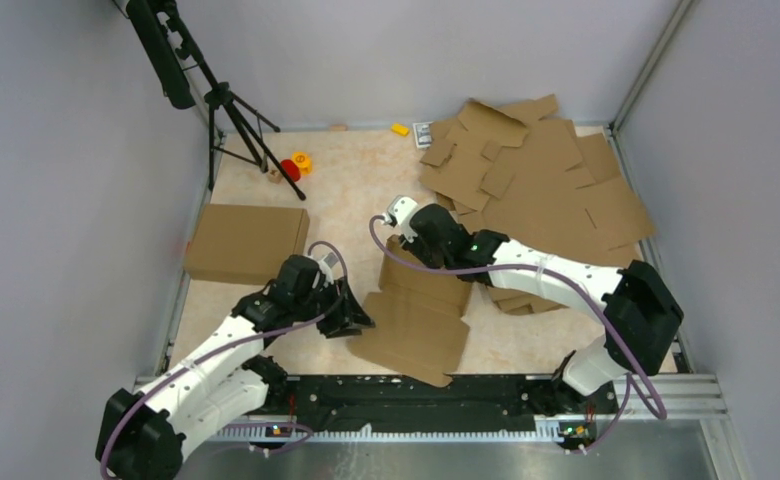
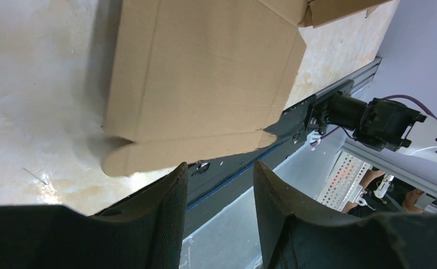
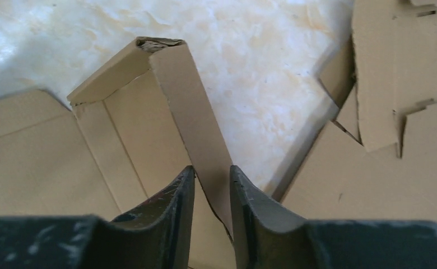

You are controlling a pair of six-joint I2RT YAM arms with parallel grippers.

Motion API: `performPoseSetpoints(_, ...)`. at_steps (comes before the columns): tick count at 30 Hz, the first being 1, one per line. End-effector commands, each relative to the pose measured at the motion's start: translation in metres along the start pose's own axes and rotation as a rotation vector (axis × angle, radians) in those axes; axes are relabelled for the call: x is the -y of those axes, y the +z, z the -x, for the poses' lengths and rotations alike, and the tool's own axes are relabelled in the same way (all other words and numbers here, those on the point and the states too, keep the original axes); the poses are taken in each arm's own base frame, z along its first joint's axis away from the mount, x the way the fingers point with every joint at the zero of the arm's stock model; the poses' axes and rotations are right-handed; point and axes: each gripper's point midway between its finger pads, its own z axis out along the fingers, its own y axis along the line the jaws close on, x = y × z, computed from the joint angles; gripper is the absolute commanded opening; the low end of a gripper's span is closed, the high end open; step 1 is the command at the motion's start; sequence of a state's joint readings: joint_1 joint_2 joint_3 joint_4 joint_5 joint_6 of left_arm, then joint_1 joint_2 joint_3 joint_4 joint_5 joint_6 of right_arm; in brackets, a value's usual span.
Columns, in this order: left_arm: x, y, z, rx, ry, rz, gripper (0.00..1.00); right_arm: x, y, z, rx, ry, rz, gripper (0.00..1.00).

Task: Fold the paper box
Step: Adjust the paper box at the center of the board.

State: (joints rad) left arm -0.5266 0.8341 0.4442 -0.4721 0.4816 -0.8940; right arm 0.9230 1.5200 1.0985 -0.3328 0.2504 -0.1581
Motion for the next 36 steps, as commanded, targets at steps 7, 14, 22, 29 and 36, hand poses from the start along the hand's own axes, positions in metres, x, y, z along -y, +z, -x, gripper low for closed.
performPoseSetpoints(7, 0.039, -0.022, 0.016, 0.028, 0.050, -0.035, 0.51, 0.029, 0.018, -0.013, -0.058, 0.075, -0.174, 0.10)
performPoseSetpoints(14, 0.078, -0.063, 0.048, 0.109, 0.125, -0.009, 0.53, 0.051, 0.045, -0.049, -0.163, 0.284, -0.174, 0.00)
performPoseSetpoints(22, 0.122, -0.118, 0.090, 0.197, 0.234, 0.028, 0.57, 0.043, 0.056, -0.075, -0.213, 0.425, -0.152, 0.00)
performPoseSetpoints(29, 0.084, -0.127, 0.114, 0.304, 0.115, 0.052, 0.55, 0.004, 0.067, -0.082, -0.225, 0.689, -0.010, 0.05)
performPoseSetpoints(36, 0.034, -0.144, 0.132, 0.418, -0.009, 0.207, 0.68, -0.006, 0.071, -0.100, -0.247, 0.768, -0.020, 0.05)
